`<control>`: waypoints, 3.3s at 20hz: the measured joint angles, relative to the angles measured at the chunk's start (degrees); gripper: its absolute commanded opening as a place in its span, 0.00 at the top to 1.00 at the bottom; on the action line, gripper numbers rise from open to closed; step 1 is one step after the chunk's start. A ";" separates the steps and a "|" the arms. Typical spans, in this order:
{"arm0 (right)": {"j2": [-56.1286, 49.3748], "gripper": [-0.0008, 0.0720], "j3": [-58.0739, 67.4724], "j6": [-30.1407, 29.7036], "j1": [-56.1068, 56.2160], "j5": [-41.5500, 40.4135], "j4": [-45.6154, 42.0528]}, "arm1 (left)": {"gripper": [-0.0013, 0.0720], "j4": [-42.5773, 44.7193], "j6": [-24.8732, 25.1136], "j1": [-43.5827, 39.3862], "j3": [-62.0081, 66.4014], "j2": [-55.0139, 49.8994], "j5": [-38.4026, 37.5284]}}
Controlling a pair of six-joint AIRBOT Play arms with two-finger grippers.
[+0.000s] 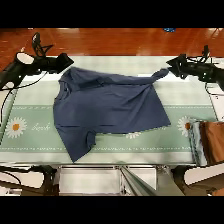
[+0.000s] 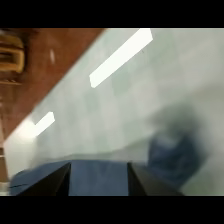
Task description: Fold the shirts.
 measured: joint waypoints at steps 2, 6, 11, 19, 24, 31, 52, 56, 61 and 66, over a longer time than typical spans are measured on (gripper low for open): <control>-0.92 0.43 3.39 0.02 -2.03 2.05 2.10 | 0.30 0.66 -1.09 3.74 4.50 -0.52 -6.05; 2.45 0.43 8.57 1.81 -10.91 10.88 1.44 | 0.29 8.22 -7.80 16.02 11.69 1.86 -25.75; 15.02 0.43 0.20 5.53 -18.01 19.93 -24.30 | 0.29 17.59 -8.46 28.52 -2.43 15.96 -37.09; 36.79 0.43 -39.19 2.64 -19.47 10.60 -27.15 | 0.29 7.72 3.85 39.76 -47.04 34.32 -33.99; 39.93 0.43 -45.13 0.90 -16.20 9.84 -25.16 | 0.30 1.25 8.41 40.81 -53.02 32.35 -31.39; 40.61 0.43 -46.42 1.86 -11.37 9.68 -24.13 | 0.30 -1.42 10.62 33.18 -50.73 21.92 -28.96; 30.69 0.43 -48.46 7.96 -10.19 11.28 -30.95 | 0.96 -0.94 11.21 18.14 -39.93 14.43 -26.75; 25.16 0.95 -44.46 7.61 -2.93 6.38 -26.56 | 0.96 -0.96 11.02 18.14 -39.91 14.43 -26.73; 22.40 0.95 -33.46 6.80 4.57 8.33 -23.41 | 0.96 -4.26 10.99 18.49 -35.89 14.84 -29.11; 25.14 0.95 -8.04 8.28 5.05 13.53 -24.24 | 0.96 -19.32 11.45 19.85 -18.34 19.56 -31.04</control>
